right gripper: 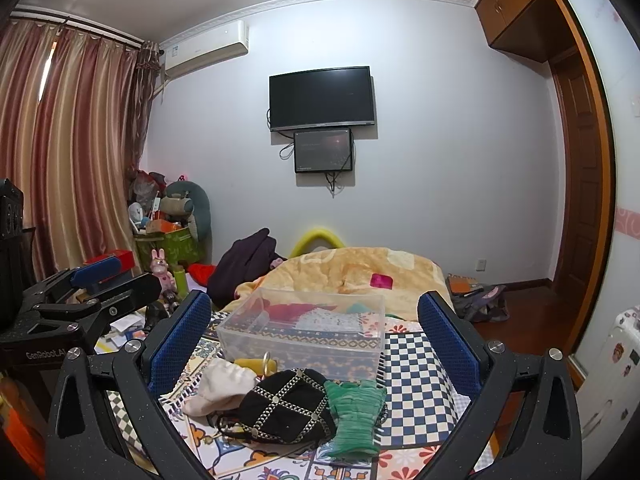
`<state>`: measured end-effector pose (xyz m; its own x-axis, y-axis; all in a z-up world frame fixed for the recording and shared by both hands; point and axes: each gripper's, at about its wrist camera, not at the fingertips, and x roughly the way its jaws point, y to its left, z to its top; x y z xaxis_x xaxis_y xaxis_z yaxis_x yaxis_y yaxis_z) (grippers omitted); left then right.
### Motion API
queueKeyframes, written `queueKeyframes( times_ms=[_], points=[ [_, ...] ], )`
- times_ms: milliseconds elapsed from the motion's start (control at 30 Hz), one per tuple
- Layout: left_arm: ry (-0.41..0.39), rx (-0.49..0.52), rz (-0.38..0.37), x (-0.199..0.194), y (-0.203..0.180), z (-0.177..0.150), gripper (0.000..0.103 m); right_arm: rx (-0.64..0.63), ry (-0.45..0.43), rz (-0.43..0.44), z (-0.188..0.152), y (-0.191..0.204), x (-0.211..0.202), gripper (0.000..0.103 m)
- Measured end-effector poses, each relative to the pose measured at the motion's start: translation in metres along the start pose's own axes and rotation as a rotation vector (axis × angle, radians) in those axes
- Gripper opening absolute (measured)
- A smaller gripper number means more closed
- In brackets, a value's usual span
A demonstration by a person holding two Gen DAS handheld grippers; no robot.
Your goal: Organize soft objects
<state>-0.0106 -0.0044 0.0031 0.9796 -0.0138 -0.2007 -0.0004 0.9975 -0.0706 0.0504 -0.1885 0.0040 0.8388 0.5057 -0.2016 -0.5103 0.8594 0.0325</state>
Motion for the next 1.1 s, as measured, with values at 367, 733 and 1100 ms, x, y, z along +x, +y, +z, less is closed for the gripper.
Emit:
queueKeyframes(
  times_ms=[367, 733, 1100],
  points=[
    [0.004, 0.005, -0.002, 0.0002, -0.0002, -0.0008, 0.103, 0.007, 0.000, 0.001, 0.0010, -0.0009, 0.0004, 0.103],
    [0.004, 0.008, -0.001, 0.0003, -0.0012, -0.0015, 0.103, 0.013, 0.004, 0.004, -0.0020, -0.0034, 0.0031, 0.103],
    [0.012, 0.010, 0.001, 0.0014, -0.0012, -0.0013, 0.103, 0.028, 0.001, 0.000, -0.0015, -0.0066, 0.0037, 0.103]
  ],
)
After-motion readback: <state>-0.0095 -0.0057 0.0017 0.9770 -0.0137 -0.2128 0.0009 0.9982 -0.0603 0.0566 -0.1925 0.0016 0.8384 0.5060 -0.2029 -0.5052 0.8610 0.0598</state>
